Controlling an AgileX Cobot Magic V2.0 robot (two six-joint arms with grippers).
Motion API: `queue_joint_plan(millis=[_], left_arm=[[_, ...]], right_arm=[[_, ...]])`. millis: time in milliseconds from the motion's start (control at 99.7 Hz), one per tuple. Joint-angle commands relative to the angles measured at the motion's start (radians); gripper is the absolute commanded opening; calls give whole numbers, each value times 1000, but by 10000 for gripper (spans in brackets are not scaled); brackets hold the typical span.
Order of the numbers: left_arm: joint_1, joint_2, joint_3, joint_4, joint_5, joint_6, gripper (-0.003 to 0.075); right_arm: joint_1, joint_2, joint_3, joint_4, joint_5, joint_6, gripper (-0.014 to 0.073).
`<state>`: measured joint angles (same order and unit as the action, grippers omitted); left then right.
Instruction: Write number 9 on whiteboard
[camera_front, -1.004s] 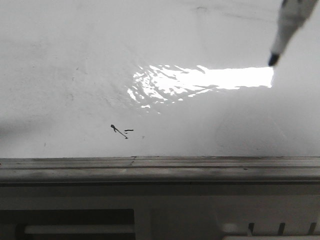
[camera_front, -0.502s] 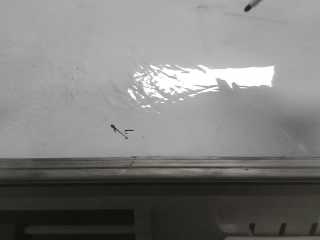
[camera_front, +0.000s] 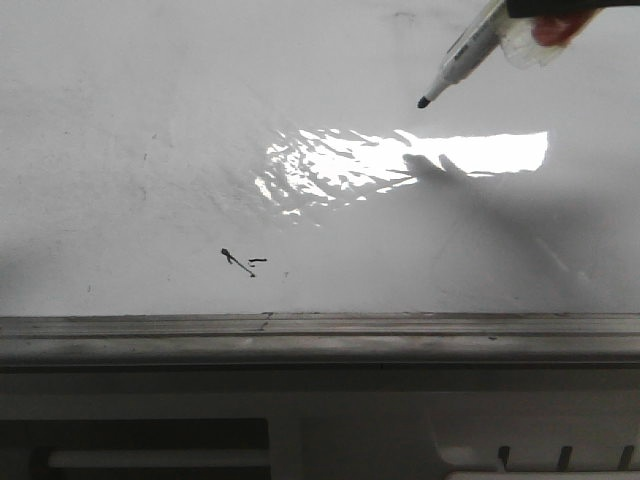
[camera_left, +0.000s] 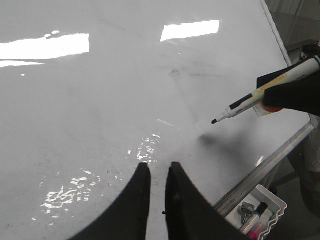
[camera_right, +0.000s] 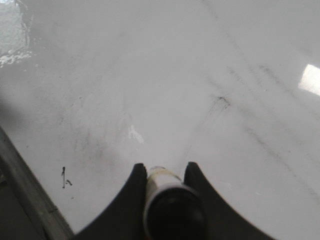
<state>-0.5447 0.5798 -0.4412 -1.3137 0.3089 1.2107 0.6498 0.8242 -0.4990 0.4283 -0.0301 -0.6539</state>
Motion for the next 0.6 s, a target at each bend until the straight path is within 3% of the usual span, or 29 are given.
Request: queue_joint_plan(millis=[0,271,592], left_arm=[[2,0,-28,-31,-21,-6,-18],[2,0,-28,-31,-18,-6,-18],[2,0,-27,-31,-18,-6,-18]], right_arm=[[0,26,-37,-4,-138,-10,-48],[0,116,-38,-4,-158,-10,-48],[35,143,-39,-4,-14,-10,-49]])
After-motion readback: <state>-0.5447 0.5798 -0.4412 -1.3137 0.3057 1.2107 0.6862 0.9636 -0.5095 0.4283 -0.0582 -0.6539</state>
